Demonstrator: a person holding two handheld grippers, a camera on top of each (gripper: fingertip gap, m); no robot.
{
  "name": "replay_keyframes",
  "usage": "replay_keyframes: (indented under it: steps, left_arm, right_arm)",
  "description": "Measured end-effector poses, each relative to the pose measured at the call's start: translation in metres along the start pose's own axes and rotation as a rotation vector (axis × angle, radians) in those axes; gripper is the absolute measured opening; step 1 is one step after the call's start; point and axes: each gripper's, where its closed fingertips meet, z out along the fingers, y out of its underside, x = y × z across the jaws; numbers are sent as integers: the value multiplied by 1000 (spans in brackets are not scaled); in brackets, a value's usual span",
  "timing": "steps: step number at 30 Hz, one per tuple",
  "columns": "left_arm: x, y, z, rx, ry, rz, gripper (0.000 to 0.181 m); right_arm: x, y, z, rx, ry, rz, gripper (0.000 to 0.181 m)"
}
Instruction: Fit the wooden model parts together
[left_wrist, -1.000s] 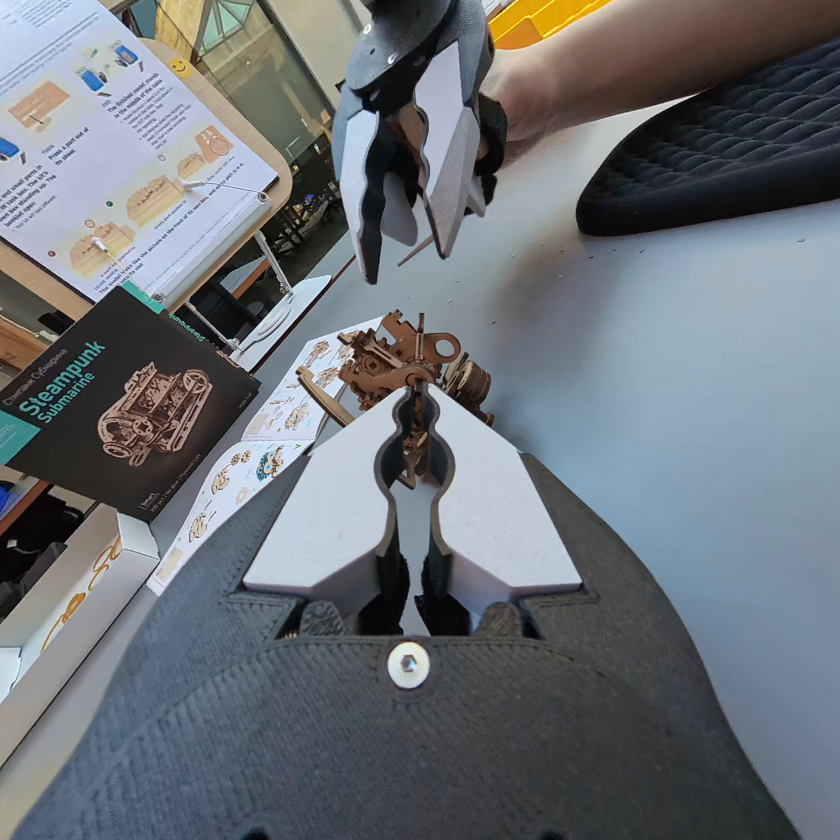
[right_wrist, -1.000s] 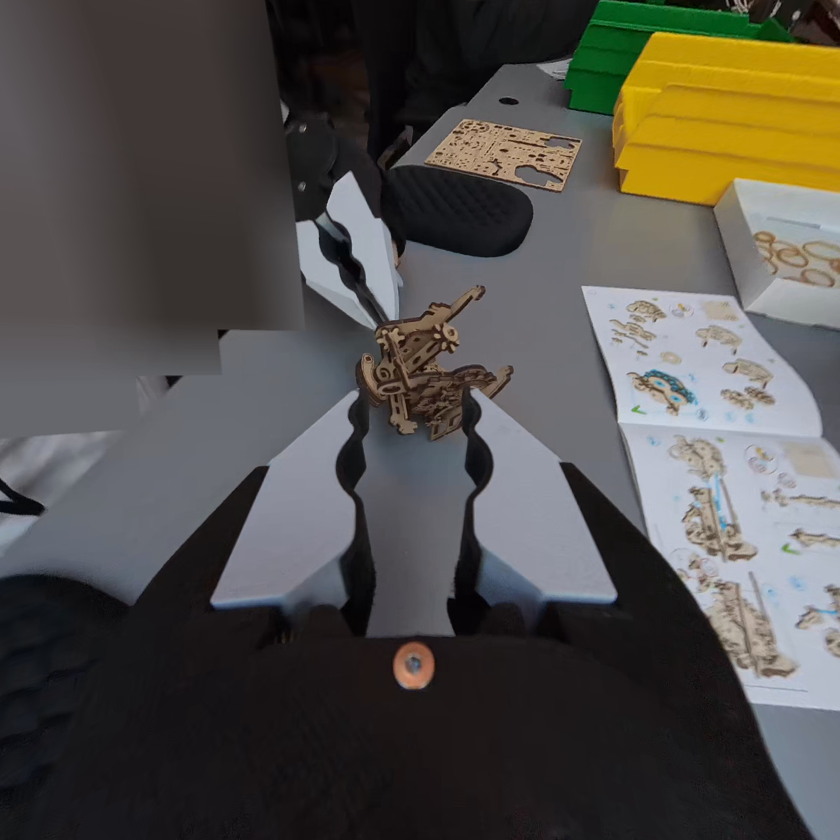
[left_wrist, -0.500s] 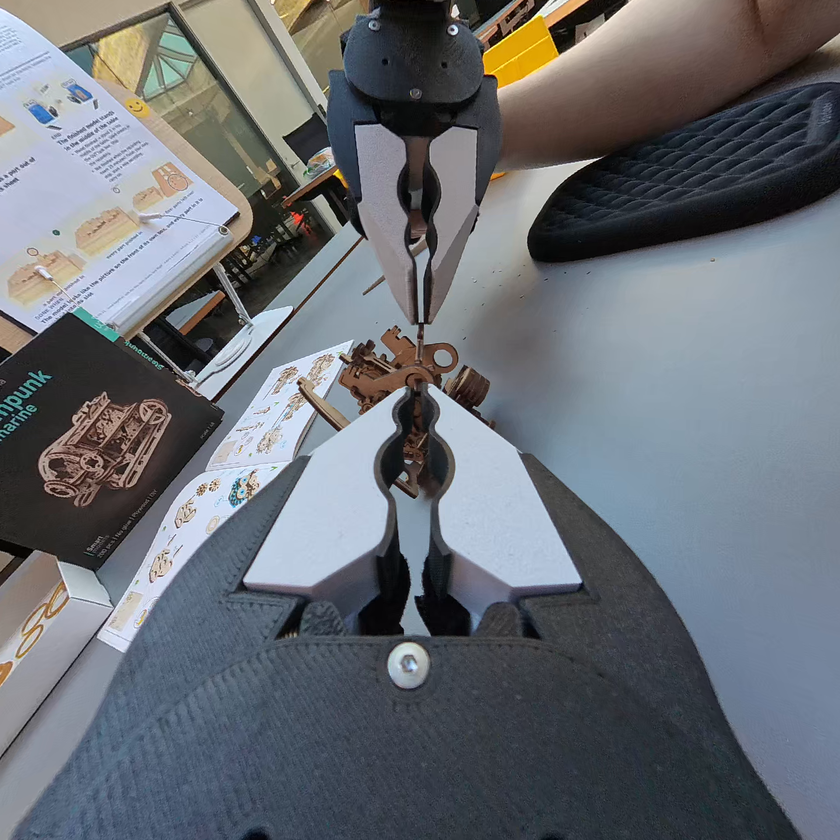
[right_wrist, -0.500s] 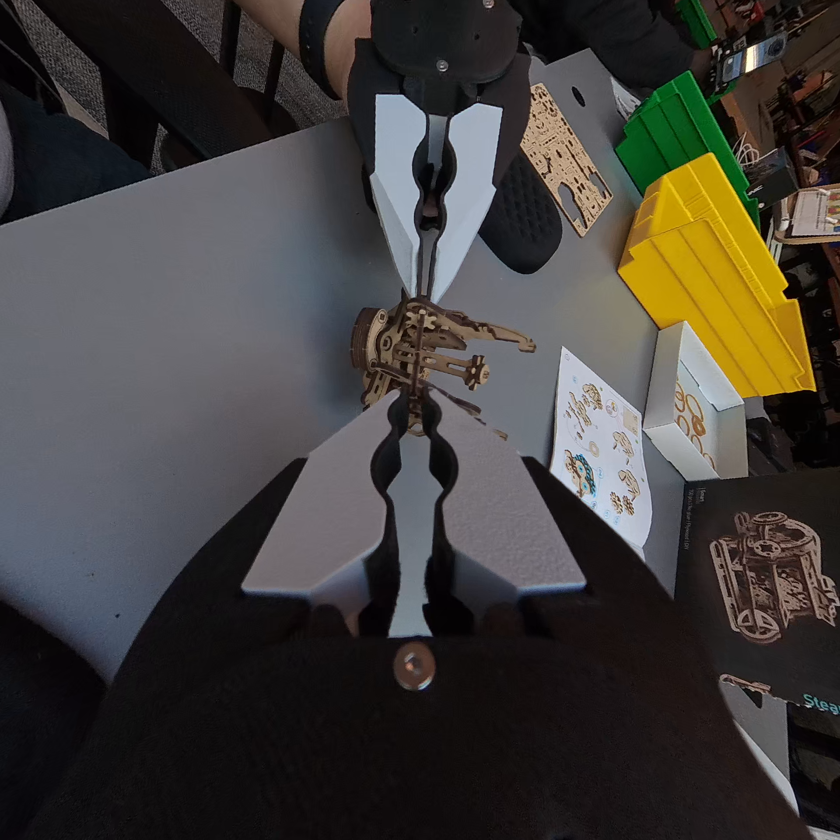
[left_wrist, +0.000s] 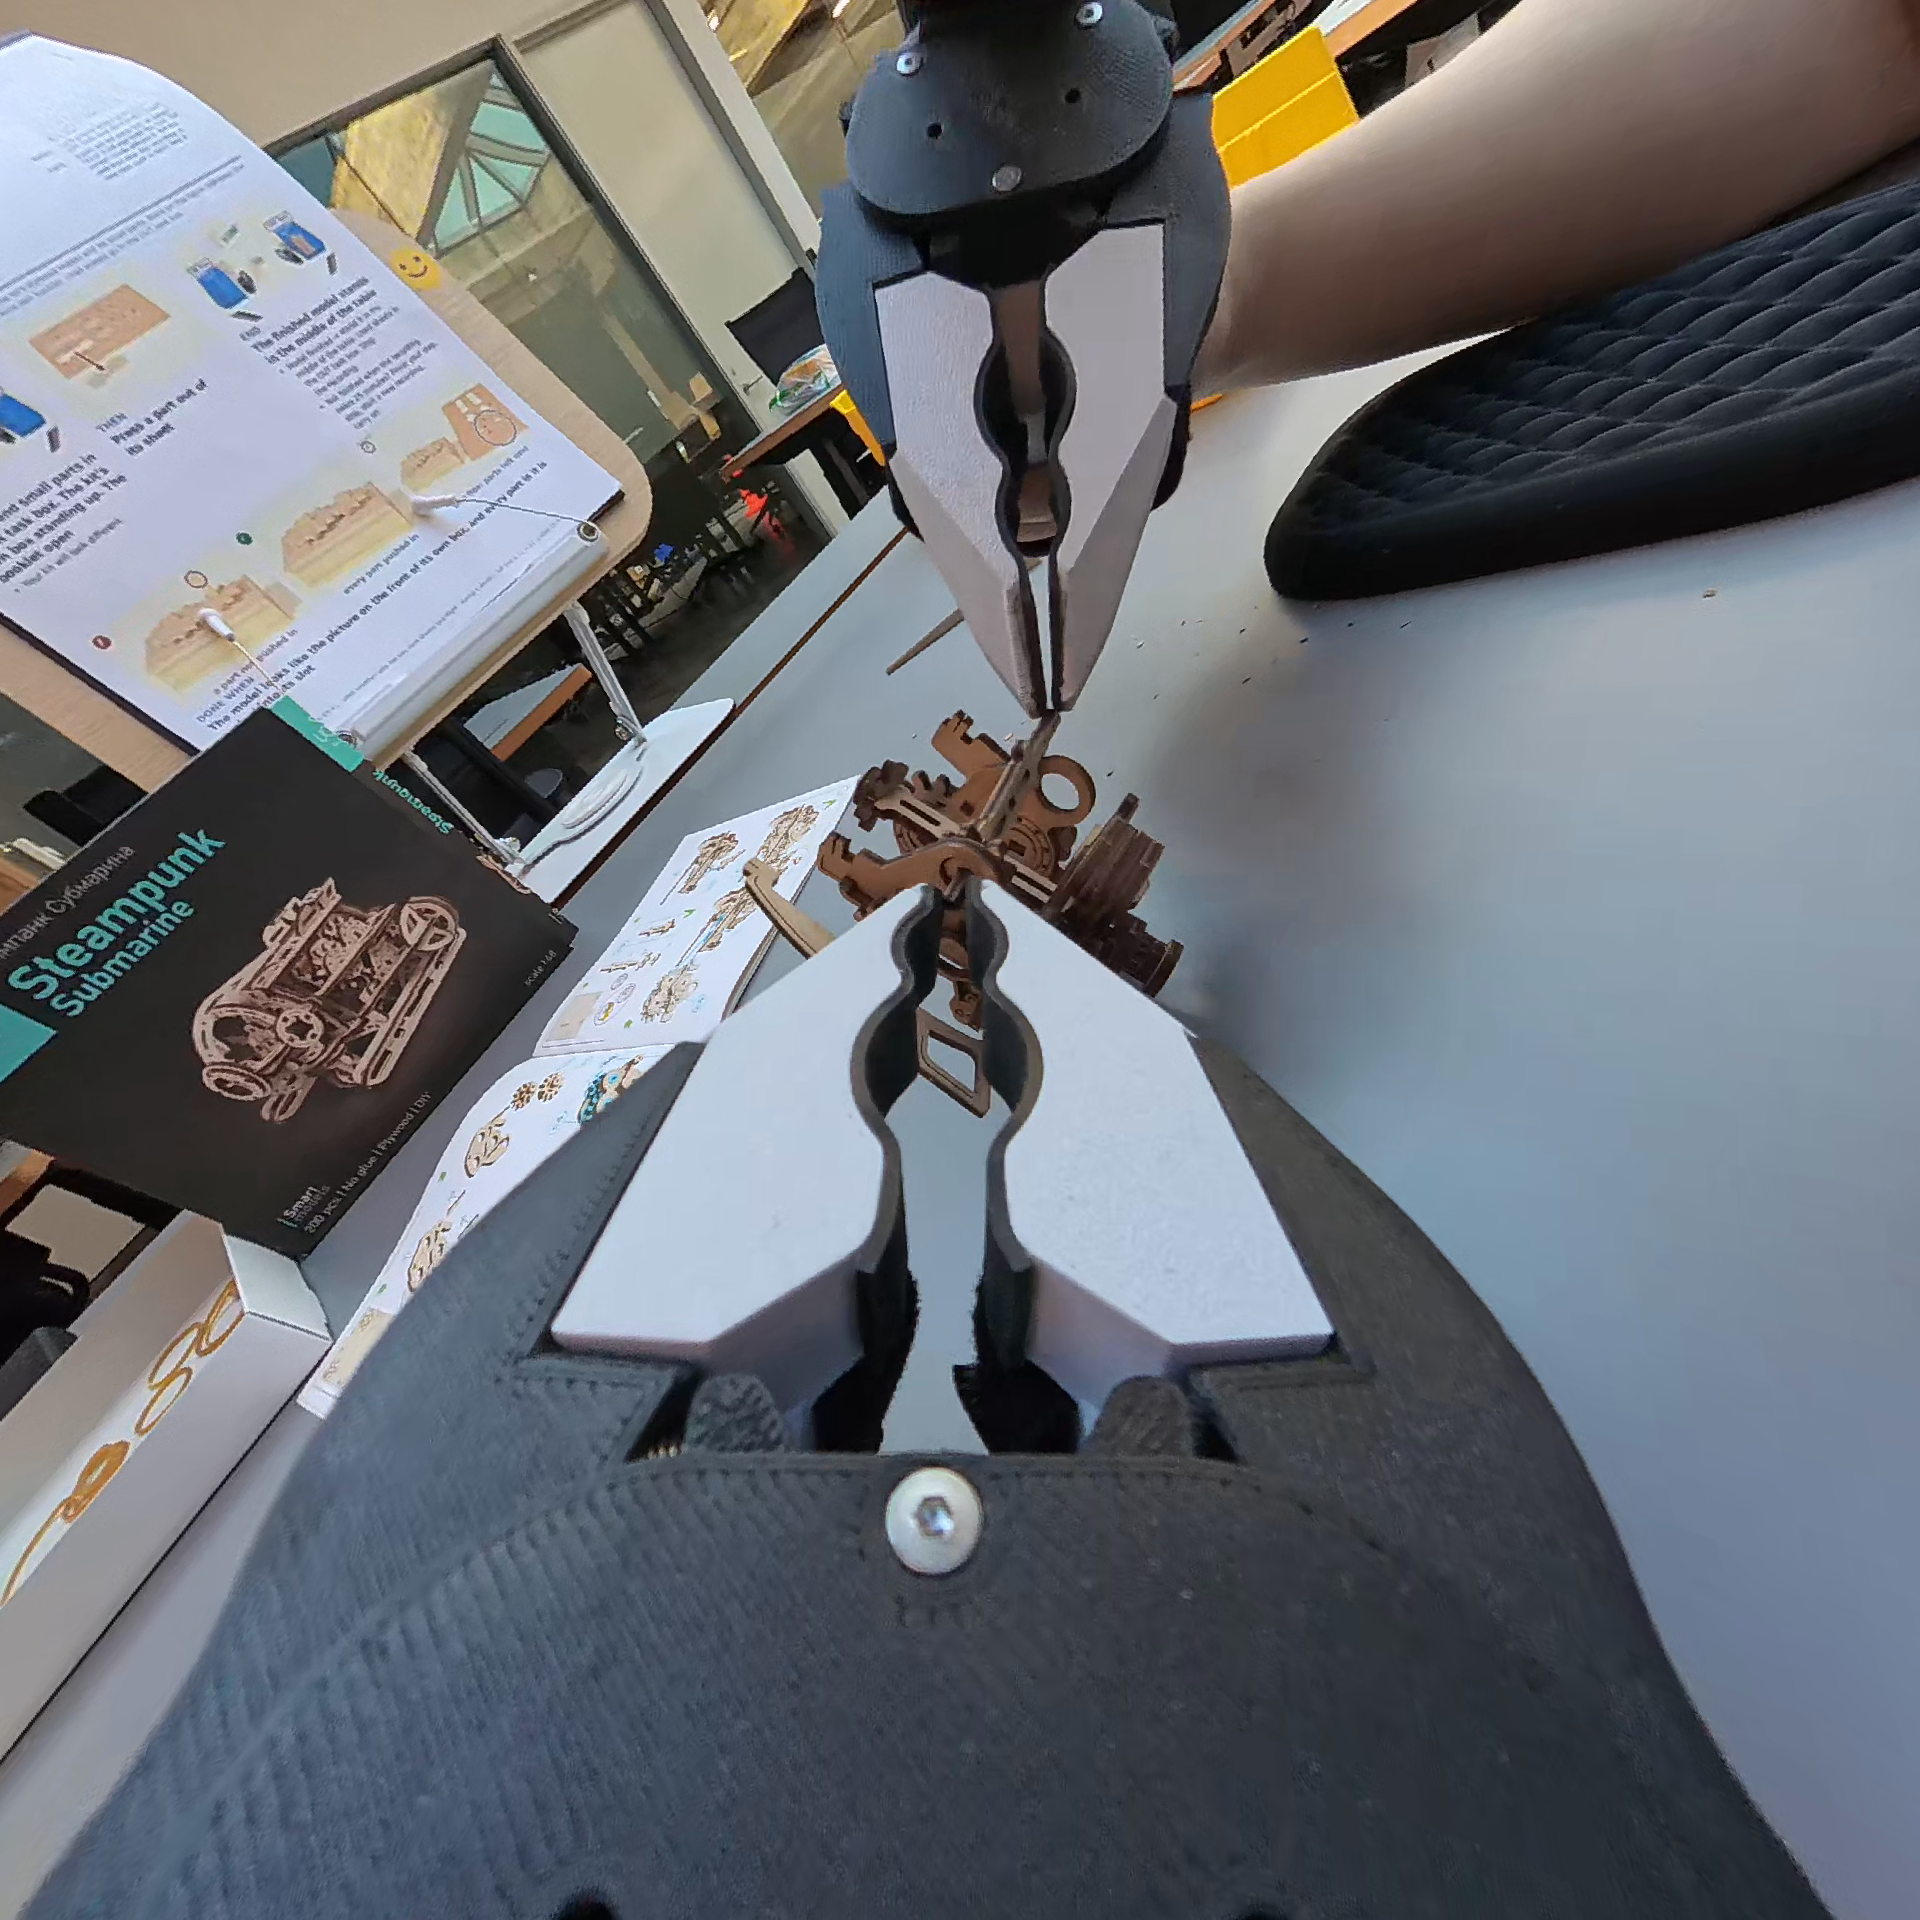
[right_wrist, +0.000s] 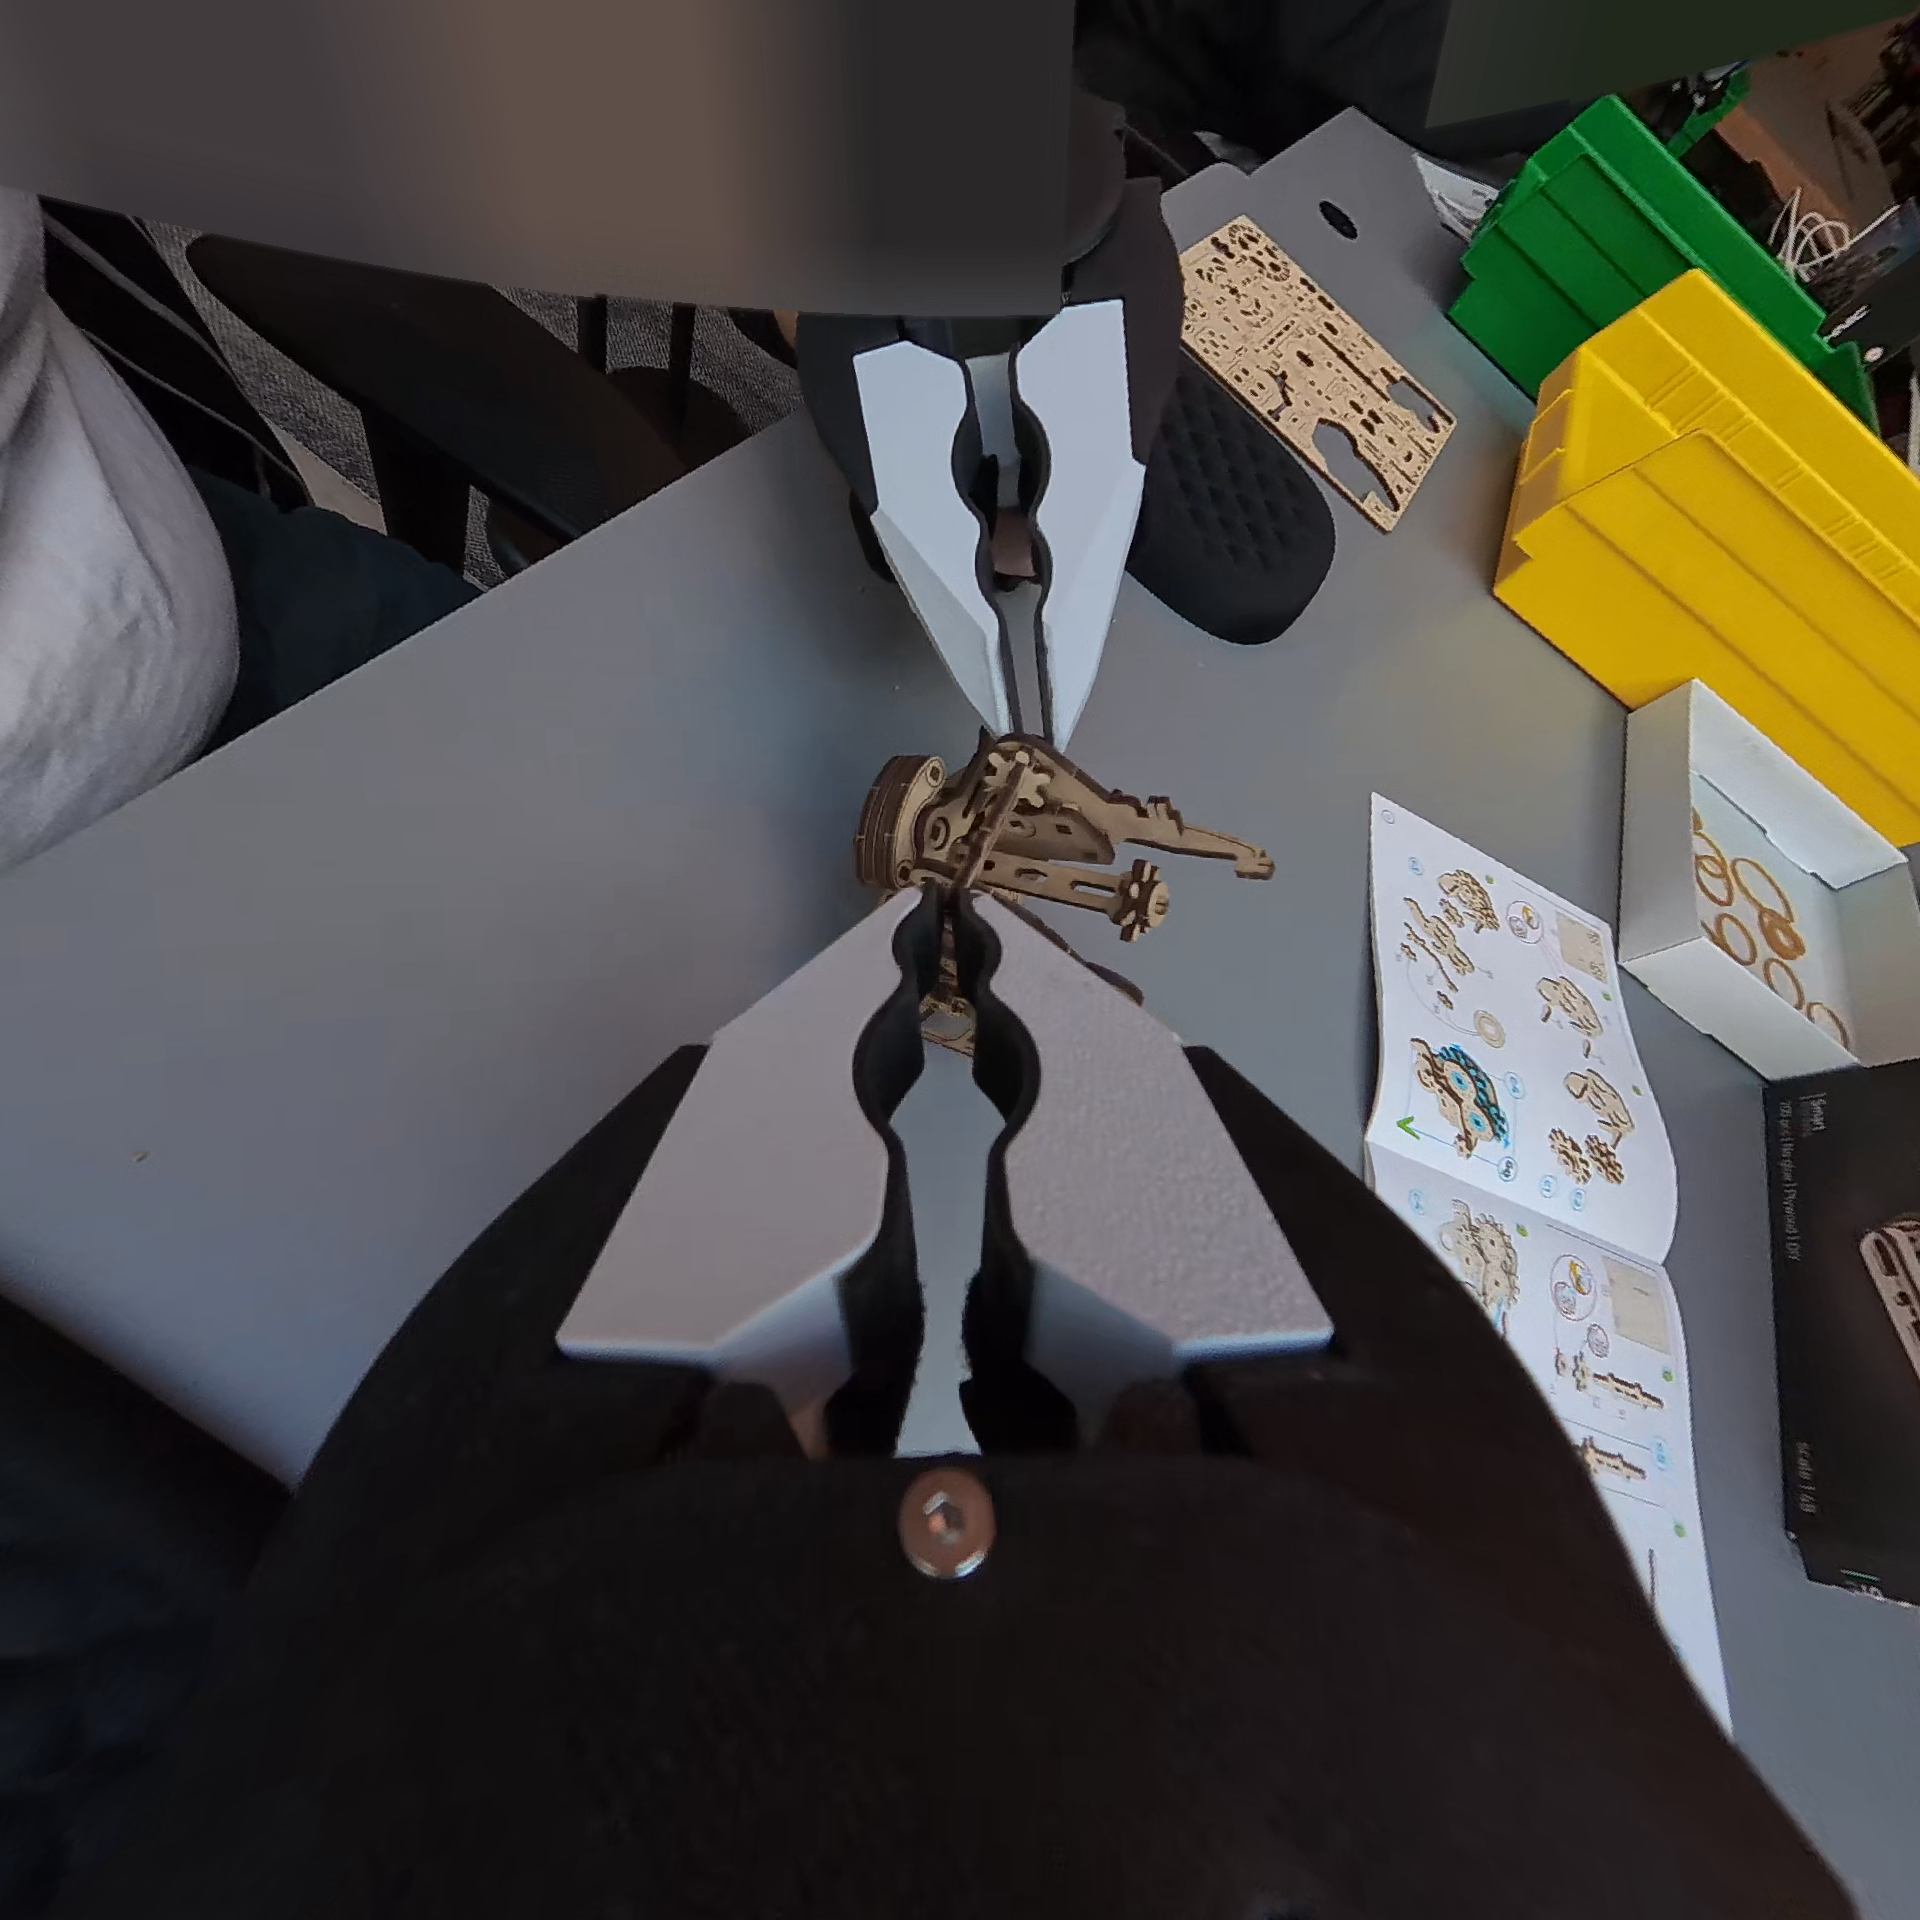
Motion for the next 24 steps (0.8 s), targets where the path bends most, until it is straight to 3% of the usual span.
replay_keyframes:
  steps: [16,17,24]
  left_arm:
    - [7,-2,4,-15,136,-73,11]
    - [9,-2,3,-16,143,-64,3]
    - [10,-3,5,-1,106,-61,1]
  right_arm:
    - [15,9,-3,-24,40,81,0]
    - [15,9,-3,-25,40,87,0]
    - [20,11,-3,-49,62,97,0]
